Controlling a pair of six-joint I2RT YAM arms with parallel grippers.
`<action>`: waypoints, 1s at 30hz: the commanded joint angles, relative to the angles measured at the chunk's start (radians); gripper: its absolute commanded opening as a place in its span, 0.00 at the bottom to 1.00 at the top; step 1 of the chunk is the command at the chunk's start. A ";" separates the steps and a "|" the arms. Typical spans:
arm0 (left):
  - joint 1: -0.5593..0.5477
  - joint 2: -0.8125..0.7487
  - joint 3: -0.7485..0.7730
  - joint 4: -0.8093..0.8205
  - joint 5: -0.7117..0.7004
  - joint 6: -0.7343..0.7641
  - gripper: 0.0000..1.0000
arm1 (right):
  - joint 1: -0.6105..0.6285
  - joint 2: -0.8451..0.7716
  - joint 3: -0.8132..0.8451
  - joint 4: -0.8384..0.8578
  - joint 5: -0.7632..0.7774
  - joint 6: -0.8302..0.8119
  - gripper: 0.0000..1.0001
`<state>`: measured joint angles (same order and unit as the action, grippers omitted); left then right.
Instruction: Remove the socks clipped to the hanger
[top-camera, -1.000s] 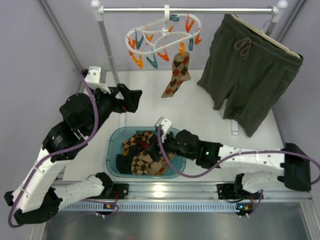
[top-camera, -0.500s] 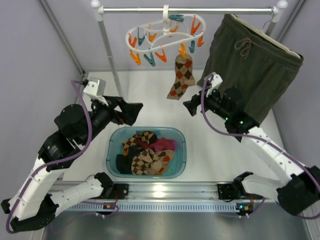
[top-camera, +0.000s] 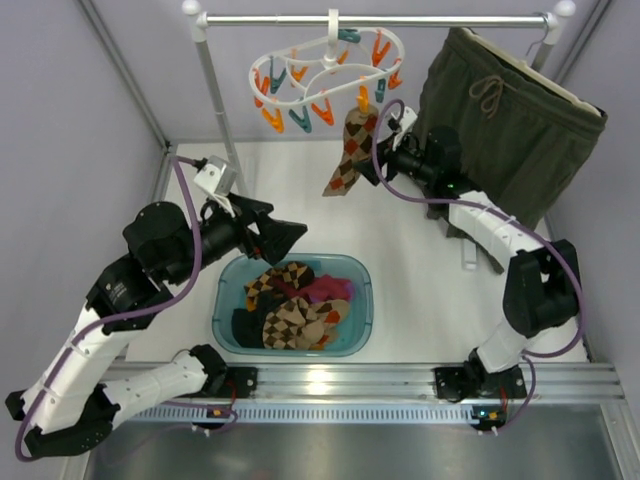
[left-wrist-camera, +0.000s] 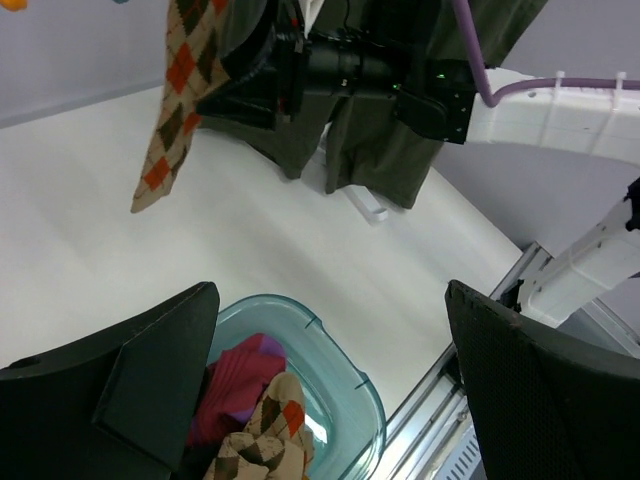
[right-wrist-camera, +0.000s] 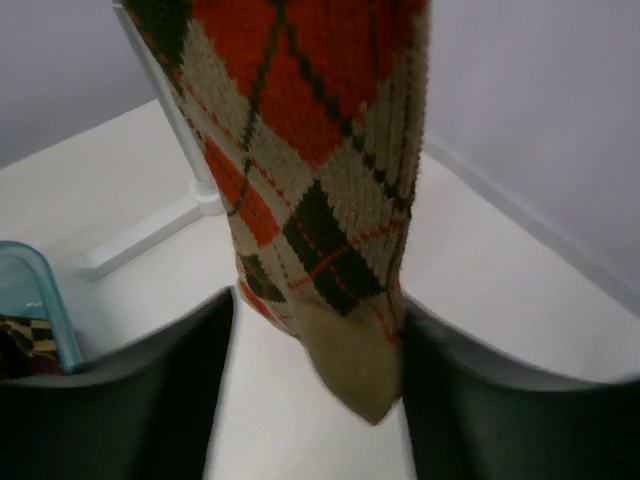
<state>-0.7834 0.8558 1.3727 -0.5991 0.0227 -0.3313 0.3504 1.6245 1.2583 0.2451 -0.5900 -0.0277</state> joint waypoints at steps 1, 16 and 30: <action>0.001 0.022 0.058 0.032 0.056 -0.005 0.98 | 0.001 0.041 0.041 0.215 -0.146 0.073 0.32; -0.025 0.322 0.466 0.015 -0.244 0.009 0.98 | 0.388 -0.267 -0.330 0.366 0.505 -0.012 0.00; -0.281 0.670 0.765 -0.014 -0.943 0.274 0.98 | 0.792 -0.203 -0.252 0.333 1.068 -0.265 0.00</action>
<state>-1.0611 1.5093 2.0659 -0.6147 -0.7692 -0.1341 1.1042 1.3956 0.9524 0.5613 0.3481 -0.2214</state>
